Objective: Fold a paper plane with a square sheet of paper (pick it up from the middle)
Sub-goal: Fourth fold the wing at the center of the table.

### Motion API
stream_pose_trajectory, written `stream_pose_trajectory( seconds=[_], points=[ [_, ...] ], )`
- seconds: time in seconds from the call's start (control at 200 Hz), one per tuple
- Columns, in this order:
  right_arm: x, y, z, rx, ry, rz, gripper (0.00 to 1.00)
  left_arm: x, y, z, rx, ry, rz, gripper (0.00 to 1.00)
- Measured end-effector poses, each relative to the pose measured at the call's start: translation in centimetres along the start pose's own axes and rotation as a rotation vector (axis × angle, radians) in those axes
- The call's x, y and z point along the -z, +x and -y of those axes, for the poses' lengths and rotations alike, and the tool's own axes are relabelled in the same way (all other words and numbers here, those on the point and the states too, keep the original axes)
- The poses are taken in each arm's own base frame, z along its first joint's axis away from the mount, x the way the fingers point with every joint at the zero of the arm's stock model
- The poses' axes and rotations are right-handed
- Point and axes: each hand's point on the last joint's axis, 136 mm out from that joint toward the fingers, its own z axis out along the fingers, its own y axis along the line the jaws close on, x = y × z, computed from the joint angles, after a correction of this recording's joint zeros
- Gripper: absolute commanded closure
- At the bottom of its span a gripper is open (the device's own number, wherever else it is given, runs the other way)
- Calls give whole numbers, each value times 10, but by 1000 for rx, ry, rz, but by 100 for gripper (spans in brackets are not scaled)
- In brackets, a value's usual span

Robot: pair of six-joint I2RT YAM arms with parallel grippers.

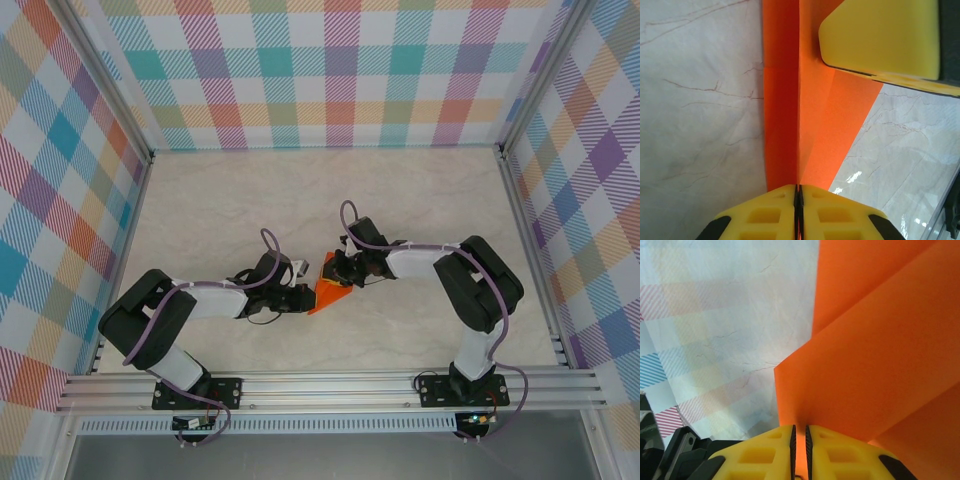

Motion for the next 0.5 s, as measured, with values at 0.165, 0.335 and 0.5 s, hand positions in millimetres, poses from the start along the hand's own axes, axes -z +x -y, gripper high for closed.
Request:
stream_pose_trajectory(
  seconds=[0.165,0.335,0.5],
  points=[
    [1,-1,6,-13,24,5,85,-1,1,1,0,12,-9,96],
    [1,-1,10,-19,43,13,84,-3,3,2,0,23,-20,99],
    [0,-2,13,-24,54,14,85,-6,5,2,4,35,-34,99]
  ],
)
